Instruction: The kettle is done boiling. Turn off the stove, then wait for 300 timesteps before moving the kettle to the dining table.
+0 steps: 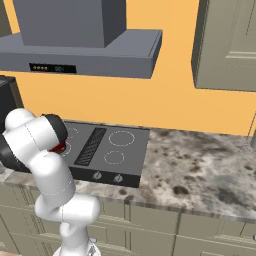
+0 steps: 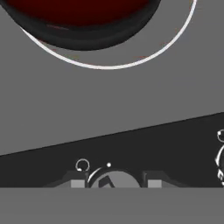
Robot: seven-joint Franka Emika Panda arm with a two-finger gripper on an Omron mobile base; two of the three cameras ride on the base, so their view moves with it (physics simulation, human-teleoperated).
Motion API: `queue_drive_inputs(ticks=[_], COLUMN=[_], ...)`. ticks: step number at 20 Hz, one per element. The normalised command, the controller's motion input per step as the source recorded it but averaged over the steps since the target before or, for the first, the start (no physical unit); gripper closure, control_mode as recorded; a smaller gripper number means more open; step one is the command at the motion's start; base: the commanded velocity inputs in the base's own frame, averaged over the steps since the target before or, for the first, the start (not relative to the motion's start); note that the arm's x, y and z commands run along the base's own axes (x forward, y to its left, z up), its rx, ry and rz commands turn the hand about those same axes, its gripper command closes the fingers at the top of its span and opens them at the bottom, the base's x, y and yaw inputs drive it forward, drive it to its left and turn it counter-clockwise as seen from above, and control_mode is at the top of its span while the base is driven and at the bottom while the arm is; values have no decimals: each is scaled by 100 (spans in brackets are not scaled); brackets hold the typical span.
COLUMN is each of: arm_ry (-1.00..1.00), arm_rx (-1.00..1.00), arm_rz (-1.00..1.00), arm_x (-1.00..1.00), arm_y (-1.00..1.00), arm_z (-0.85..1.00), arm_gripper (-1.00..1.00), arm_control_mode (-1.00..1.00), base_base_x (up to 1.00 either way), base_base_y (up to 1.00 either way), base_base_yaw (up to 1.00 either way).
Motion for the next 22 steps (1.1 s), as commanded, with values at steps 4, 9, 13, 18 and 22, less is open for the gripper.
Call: queue_drive_inputs(ticks=[4,9,13,18,22], arm_ry=[2,4,0,0,0], arm_rx=[1,1,0,0,0], arm_rz=[-35,-34,-27,-6,-9], arm_x=[-18,-16,-11,-14,-14], arm_y=[-3,-4,3,0,0], arm_z=[-12,-16,-6,1,26], arm_gripper=[100,100,-100,-100,-100], arm_control_mode=[-100,-100,-100,-100,-100], base_base_x=[0,0,0,0,0], base_base_y=[0,0,0,0,0], base_base_yaw=[0,0,0,0,0])
